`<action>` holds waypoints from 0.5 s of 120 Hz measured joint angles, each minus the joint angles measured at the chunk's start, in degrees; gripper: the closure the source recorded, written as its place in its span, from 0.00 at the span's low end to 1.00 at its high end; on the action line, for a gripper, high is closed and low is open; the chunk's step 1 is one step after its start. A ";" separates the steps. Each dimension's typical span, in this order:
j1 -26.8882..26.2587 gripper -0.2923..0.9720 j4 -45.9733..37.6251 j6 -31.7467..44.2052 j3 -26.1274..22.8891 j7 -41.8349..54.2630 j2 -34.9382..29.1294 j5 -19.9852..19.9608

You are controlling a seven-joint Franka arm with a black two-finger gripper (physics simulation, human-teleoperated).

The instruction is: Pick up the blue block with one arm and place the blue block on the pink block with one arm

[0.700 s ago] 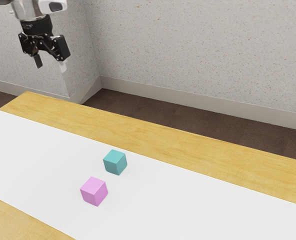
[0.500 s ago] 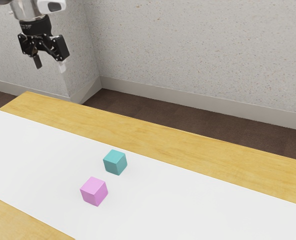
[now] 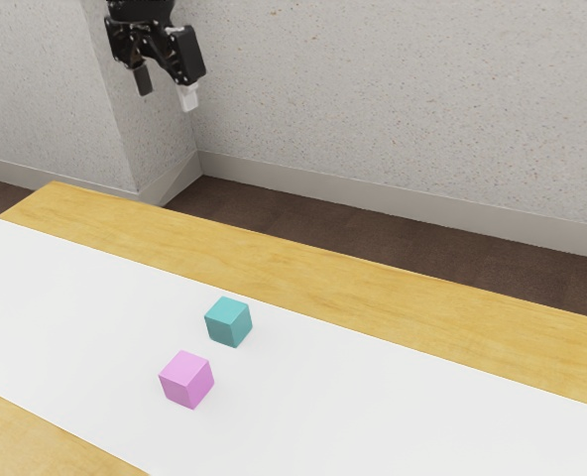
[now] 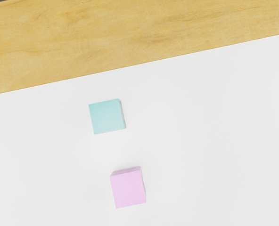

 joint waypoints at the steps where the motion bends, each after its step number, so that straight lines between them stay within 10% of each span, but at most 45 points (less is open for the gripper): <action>1: 0.20 0.23 -0.01 0.08 0.01 0.00 0.07 -0.04; 60: 11.11 0.23 -45.84 31.67 -3.83 0.02 -4.31 -1.06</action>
